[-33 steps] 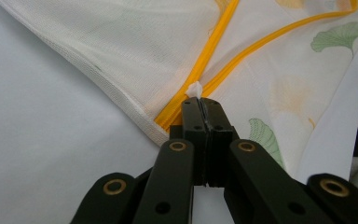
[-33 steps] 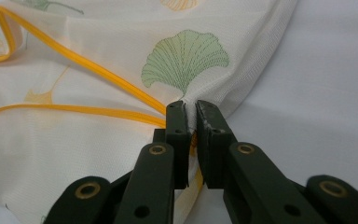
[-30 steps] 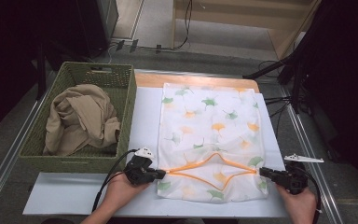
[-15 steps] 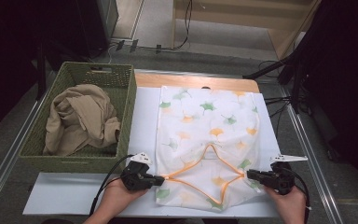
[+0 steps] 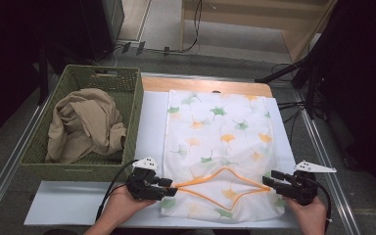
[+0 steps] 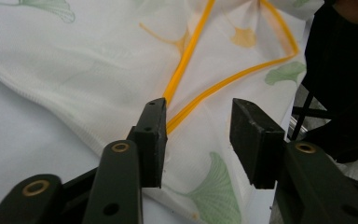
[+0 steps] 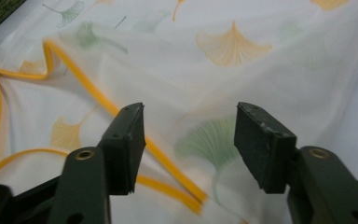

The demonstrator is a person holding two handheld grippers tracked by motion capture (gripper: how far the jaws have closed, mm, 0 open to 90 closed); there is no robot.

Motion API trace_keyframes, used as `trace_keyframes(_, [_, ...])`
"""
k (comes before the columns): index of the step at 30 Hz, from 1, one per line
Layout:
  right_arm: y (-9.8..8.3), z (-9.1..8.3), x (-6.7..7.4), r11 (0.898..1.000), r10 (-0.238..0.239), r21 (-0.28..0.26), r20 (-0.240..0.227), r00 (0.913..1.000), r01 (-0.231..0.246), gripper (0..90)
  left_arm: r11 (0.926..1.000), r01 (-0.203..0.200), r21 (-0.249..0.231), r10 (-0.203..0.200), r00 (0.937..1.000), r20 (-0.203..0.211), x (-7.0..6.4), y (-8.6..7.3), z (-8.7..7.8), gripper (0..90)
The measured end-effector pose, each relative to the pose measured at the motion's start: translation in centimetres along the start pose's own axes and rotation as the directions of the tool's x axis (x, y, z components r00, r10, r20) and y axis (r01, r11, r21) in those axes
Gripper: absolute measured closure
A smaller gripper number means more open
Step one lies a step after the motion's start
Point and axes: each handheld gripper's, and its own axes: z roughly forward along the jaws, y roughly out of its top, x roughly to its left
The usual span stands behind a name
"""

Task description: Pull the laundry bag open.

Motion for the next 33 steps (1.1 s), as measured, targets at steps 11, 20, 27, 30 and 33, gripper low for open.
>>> trace_keyframes(11, [0.7,0.9,2.6,0.995,-0.081,-0.053,-0.017,0.9966,0.08,34.9,0.9989,-0.039,-0.025,0.04,0.9991,0.015,-0.4,0.4,-0.3,41.9])
trace_keyframes(20, [1.0,2.2,4.6,0.992,-0.127,-0.022,-0.071,0.9894,0.126,34.1,0.9978,-0.06,-0.028,0.06,0.998,0.022,-0.8,0.4,-0.7,39.2])
trace_keyframes(27, [1.3,3.3,5.6,0.988,-0.157,-0.013,-0.133,0.9787,0.156,28.5,0.9974,-0.068,-0.025,0.068,0.9975,0.02,-1.0,0.0,-1.0,38.6])
trace_keyframes(30, [1.4,3.9,6.0,0.984,-0.178,0.001,-0.147,0.9731,0.18,27.2,0.9969,-0.071,-0.033,0.071,0.9973,0.016,-1.1,-0.1,-1.2,38.4])
trace_keyframes(33, [1.5,4.6,6.4,0.977,-0.207,0.027,-0.158,0.9655,0.214,27.1,0.9974,-0.063,-0.035,0.064,0.9978,0.015,-1.0,-0.3,-1.3,38.4])
